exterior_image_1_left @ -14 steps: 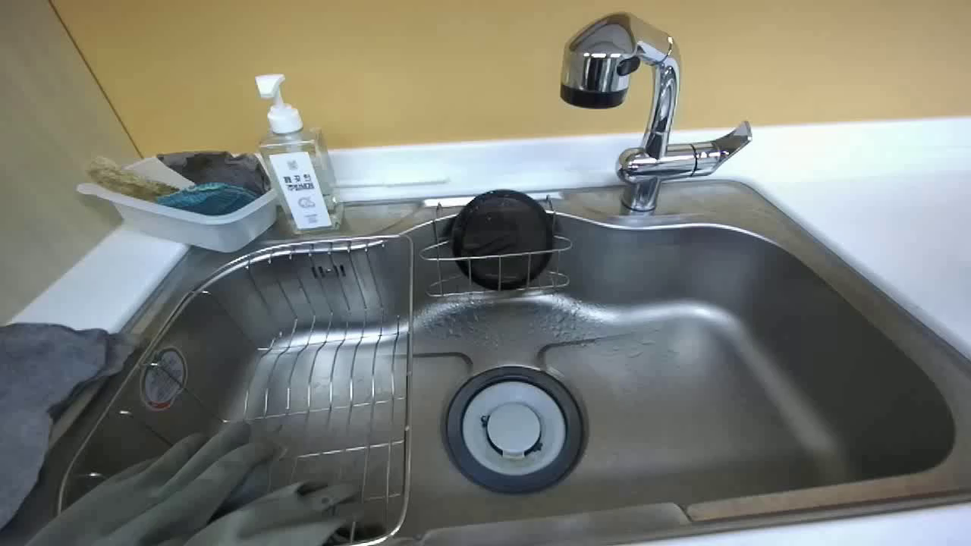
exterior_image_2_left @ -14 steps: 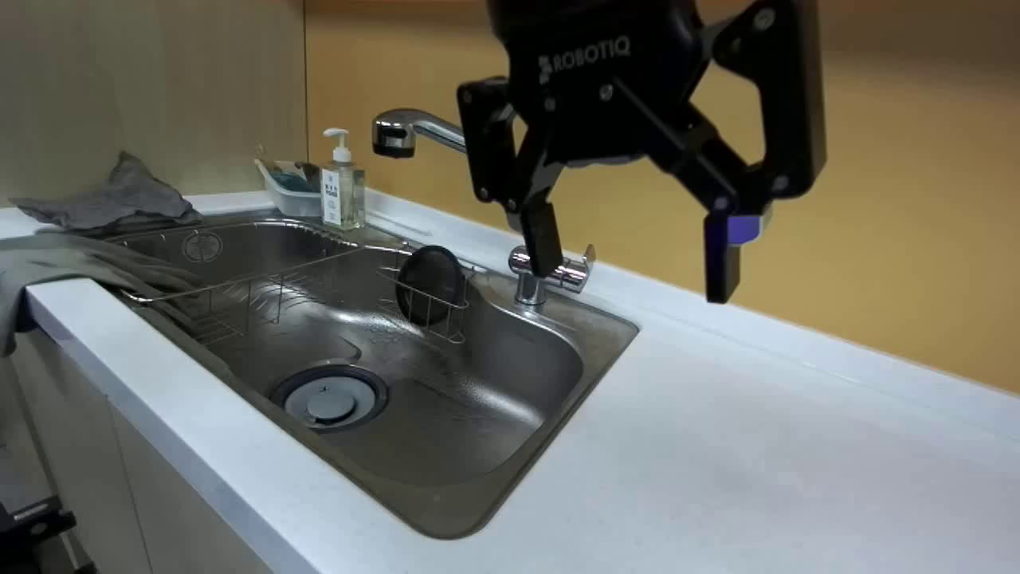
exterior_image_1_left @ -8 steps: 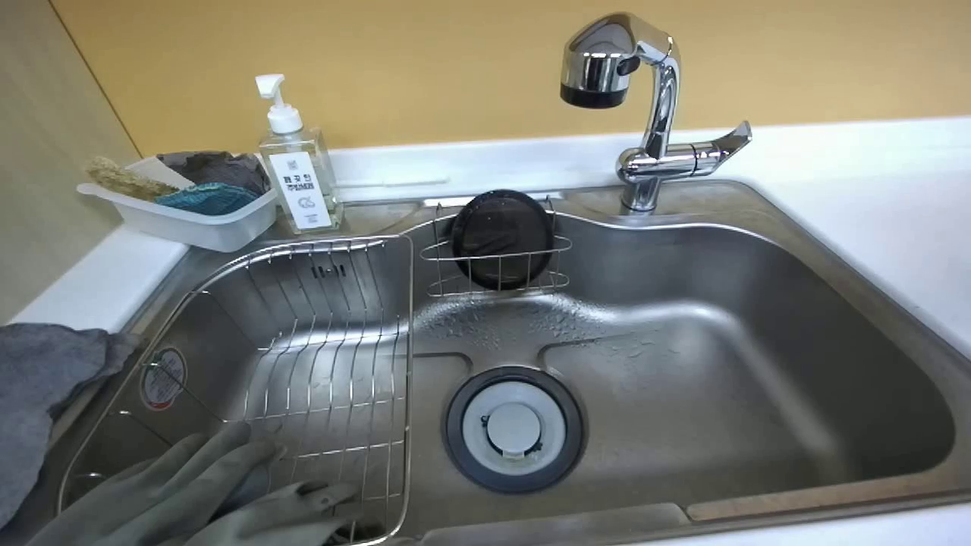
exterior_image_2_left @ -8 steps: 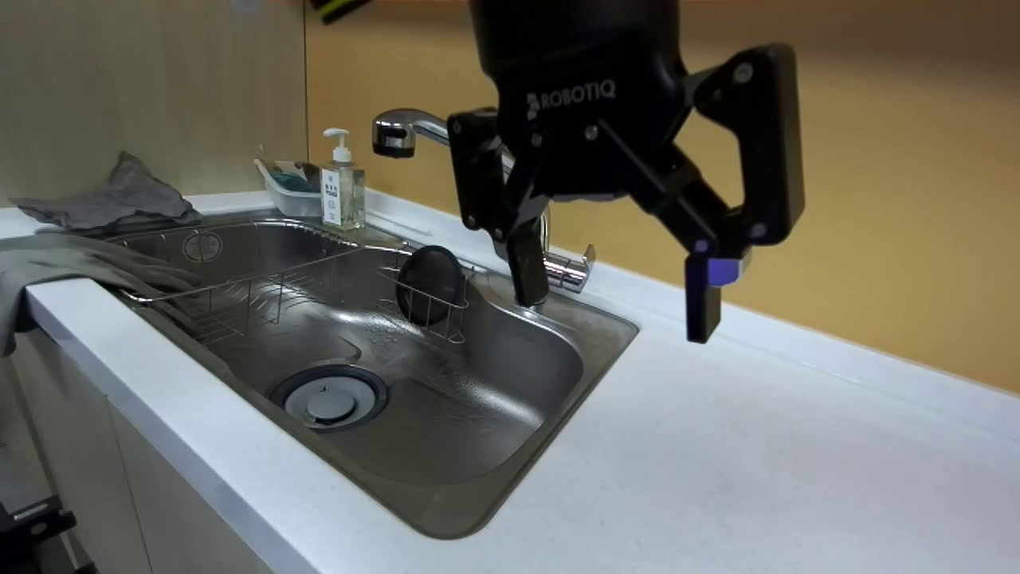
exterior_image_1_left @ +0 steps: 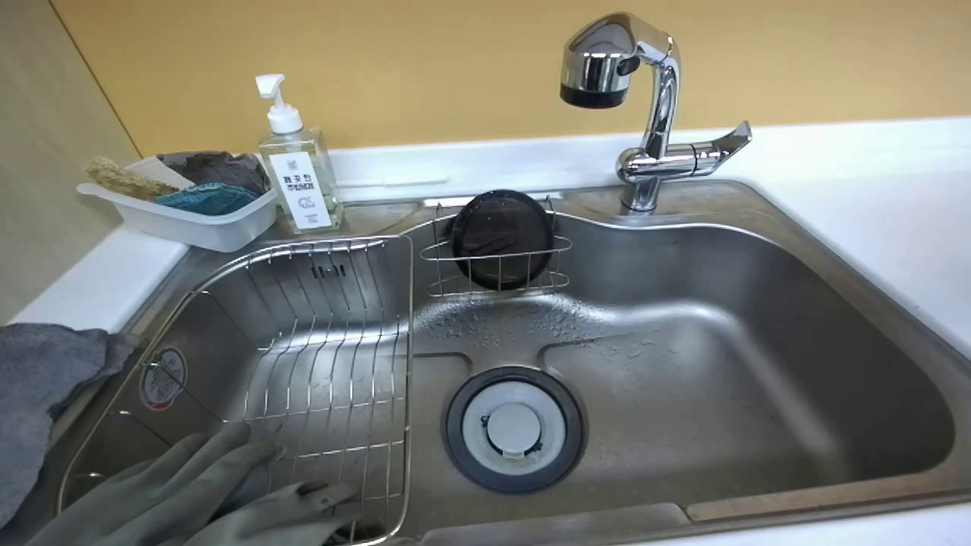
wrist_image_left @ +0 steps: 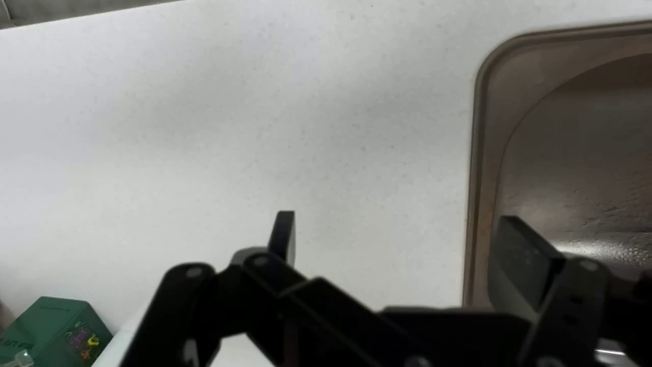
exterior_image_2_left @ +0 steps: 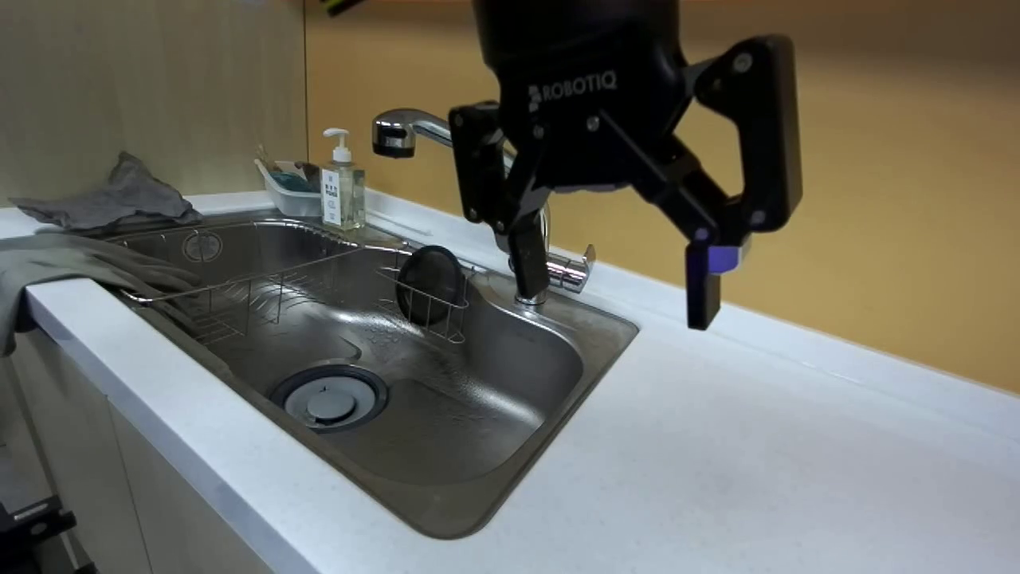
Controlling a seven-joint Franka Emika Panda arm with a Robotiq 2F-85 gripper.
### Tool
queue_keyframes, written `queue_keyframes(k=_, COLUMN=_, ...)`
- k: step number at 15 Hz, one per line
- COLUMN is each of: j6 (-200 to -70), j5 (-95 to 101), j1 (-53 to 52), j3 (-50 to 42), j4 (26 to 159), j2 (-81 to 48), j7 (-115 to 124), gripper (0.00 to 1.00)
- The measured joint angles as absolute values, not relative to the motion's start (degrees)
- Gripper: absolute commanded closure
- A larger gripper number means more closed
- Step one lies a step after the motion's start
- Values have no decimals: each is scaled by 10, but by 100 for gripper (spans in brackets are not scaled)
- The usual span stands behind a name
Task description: Open the faucet.
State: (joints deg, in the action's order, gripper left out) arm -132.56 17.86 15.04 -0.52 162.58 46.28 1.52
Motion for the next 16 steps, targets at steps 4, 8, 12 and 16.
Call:
queue_keyframes(k=4, j6=-1355, j5=175, j1=119, j3=9, j4=1606, j2=435, j7=17, gripper=0)
queue_keyframes(k=8, j6=-1425, j5=157, j1=93, j3=45, j4=1579, j2=370, j7=52, gripper=0)
queue_keyframes(k=12, j6=-1504, j5=145, j1=95, j3=90, j4=1529, j2=279, j7=139, gripper=0)
queue_keyframes(k=16, j6=-1580, j5=151, j1=106, j3=122, j4=1470, j2=195, j7=210, gripper=0)
